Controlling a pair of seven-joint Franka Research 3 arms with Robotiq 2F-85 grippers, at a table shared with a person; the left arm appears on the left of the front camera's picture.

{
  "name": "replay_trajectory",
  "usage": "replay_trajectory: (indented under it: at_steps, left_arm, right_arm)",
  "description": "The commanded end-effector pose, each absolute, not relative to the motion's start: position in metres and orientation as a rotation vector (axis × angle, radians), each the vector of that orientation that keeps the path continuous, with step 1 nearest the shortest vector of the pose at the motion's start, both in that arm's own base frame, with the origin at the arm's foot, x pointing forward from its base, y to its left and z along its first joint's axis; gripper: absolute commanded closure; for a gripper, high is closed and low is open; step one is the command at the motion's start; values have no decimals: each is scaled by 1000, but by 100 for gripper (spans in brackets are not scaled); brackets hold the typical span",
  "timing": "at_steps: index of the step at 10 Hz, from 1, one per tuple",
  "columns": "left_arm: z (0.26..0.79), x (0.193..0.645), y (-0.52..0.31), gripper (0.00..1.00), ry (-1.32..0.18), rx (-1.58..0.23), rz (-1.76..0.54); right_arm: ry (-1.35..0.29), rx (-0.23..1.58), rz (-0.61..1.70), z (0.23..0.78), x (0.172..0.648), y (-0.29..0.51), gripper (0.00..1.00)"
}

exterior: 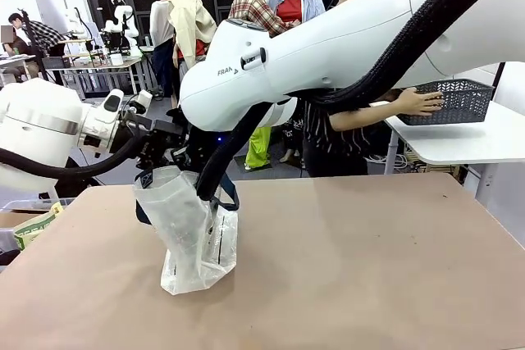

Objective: Transfer purchased items from the store into the shopping bag.
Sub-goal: Move the Reusable shopping bag to the right side of the table.

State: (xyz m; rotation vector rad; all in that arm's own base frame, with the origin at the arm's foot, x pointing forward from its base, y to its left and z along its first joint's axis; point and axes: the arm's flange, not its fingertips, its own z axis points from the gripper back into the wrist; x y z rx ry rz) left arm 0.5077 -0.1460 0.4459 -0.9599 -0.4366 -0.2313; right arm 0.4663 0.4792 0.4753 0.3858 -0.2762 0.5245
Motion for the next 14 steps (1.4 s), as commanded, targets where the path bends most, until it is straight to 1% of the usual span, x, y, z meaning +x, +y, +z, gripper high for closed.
replay_trajectory:
  at_steps: [1, 3, 6, 7, 11, 12, 14]
  left_arm:
    - [444, 518, -153, 0, -444, -990, -270]
    - [440, 526, -160, 0, -445, -965, -257]
    - [428, 536, -165, 0, -394, -912, -231]
    - [425, 537, -166, 8, -394, -894, -229]
    - [424, 537, -166, 86, -375, -878, -223]
    - [424, 537, -167, 100, -368, -872, -222]
    - [424, 538, -167, 100, -355, -864, -223]
  right_arm:
    - [-261, 419, 562, 476, 465, 486, 100]
    - [-252, 415, 571, 474, 464, 490, 100]
    - [-252, 416, 565, 474, 464, 488, 100]
    - [-252, 416, 563, 474, 464, 488, 100]
    - [-255, 414, 556, 474, 464, 486, 100]
    - [-255, 412, 554, 475, 464, 486, 100]
    - [-258, 411, 548, 475, 465, 486, 100]
